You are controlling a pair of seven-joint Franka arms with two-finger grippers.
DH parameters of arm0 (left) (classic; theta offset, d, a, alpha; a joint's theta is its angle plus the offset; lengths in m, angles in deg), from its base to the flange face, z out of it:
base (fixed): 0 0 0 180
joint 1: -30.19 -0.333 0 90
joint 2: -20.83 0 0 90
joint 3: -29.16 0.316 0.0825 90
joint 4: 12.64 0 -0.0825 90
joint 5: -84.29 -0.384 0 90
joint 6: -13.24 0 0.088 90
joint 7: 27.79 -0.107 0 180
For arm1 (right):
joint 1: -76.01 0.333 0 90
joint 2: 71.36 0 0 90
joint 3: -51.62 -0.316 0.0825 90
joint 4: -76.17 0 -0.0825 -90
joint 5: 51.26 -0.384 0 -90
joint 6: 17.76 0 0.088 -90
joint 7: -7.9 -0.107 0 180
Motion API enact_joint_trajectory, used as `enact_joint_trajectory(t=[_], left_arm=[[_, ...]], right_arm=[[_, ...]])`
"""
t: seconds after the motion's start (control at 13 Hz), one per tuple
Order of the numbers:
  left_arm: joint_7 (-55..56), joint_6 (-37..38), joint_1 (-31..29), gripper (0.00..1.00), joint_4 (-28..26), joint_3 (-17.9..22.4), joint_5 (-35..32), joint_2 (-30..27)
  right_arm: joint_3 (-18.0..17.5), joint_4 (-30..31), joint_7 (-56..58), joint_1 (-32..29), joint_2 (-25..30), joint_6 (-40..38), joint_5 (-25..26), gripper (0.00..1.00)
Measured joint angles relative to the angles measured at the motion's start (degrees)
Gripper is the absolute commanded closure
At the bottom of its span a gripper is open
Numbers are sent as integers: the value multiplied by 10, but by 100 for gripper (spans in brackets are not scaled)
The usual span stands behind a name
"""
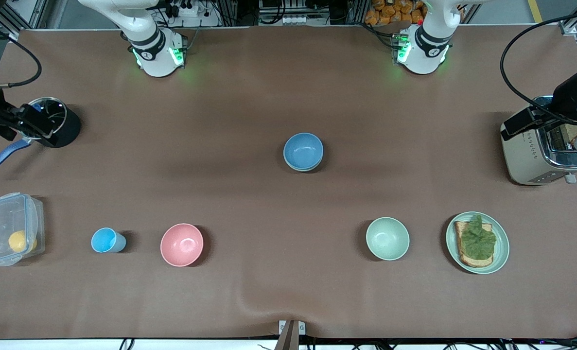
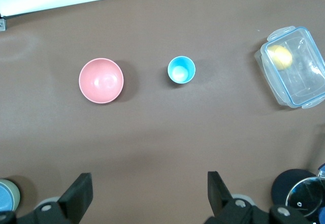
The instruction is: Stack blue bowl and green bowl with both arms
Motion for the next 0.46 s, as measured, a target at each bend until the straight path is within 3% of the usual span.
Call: enact_joint_trajectory(t=[0.46], left_arm=[[0, -2, 1, 0, 0, -2, 0, 0]], right_arm=[[-11, 21, 1, 0, 13, -3, 0, 0]])
